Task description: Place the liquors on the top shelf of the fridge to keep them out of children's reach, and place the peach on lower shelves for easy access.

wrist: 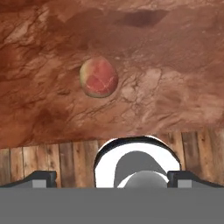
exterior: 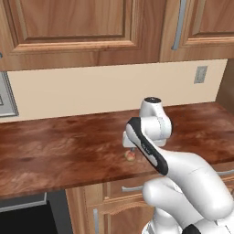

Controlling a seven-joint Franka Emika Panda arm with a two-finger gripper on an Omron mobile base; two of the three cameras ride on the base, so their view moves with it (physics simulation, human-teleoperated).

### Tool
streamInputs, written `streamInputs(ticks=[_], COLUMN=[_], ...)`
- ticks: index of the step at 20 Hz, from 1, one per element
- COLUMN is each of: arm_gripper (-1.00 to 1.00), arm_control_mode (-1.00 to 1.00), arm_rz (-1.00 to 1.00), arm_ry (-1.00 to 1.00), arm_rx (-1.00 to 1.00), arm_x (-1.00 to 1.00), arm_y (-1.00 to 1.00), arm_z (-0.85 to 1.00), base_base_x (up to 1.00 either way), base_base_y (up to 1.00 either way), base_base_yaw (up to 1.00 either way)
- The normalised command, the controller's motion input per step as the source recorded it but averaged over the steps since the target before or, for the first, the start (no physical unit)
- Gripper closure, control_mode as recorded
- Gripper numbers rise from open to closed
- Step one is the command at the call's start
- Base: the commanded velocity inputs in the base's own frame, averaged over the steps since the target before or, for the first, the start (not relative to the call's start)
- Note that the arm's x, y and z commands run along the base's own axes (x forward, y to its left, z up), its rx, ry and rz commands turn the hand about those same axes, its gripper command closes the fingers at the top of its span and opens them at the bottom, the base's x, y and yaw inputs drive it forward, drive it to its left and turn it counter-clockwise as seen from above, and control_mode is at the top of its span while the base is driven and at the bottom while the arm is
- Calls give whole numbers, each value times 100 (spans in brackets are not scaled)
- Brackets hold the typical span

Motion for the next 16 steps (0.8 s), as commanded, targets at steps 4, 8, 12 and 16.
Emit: streamInputs(ticks=[4, 8, 12, 16], arm_gripper=[-100, -100, -100, -100], arm_control_mode=[-100, -100, -100, -100], arm_rz=[0, 0, 0, 0], arm_ry=[1, 1, 0, 0], arm_rx=[0, 0, 0, 0], arm_x=[30, 32, 31, 32], arm_y=[16, 18, 4, 0], arm_z=[-50, -51, -39, -27], base_base_x=[0, 0, 0, 0], base_base_y=[0, 0, 0, 0], base_base_yaw=[0, 0, 0, 0])
